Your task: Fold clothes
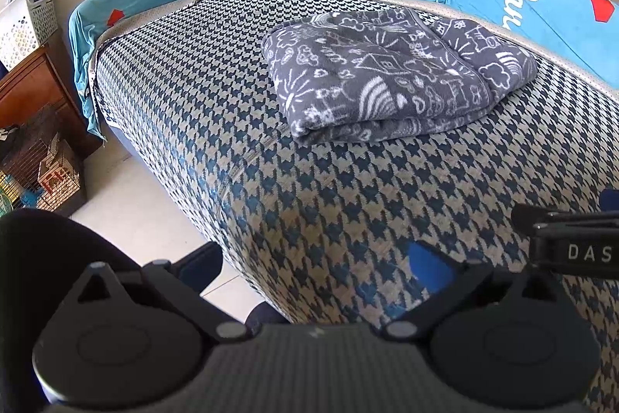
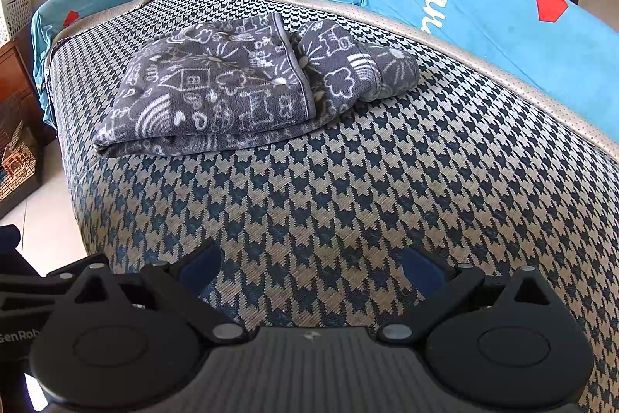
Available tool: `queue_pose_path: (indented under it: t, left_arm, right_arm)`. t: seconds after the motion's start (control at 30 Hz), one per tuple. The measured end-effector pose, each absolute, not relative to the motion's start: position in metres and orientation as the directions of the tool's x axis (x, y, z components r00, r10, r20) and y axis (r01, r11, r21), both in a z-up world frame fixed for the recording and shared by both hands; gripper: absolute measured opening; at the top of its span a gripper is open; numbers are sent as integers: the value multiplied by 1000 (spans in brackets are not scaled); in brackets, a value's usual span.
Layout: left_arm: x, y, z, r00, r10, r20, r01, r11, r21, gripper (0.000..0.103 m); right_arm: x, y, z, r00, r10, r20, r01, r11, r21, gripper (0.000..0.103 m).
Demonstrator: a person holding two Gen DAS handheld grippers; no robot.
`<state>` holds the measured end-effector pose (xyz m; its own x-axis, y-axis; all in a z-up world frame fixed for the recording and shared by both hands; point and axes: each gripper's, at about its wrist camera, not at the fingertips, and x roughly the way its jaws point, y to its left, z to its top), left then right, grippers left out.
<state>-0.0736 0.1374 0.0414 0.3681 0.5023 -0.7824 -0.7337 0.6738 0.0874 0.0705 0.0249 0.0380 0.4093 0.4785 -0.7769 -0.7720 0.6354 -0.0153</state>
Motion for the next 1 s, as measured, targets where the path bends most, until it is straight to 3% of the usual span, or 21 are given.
queue_pose_path:
  t: [1.0]
  left_arm:
    - [-74,138,40,379,477,-793,-723,688,69,103]
  right_arm:
    - [69,28,35,413,462,-785,-783,621,-47,101]
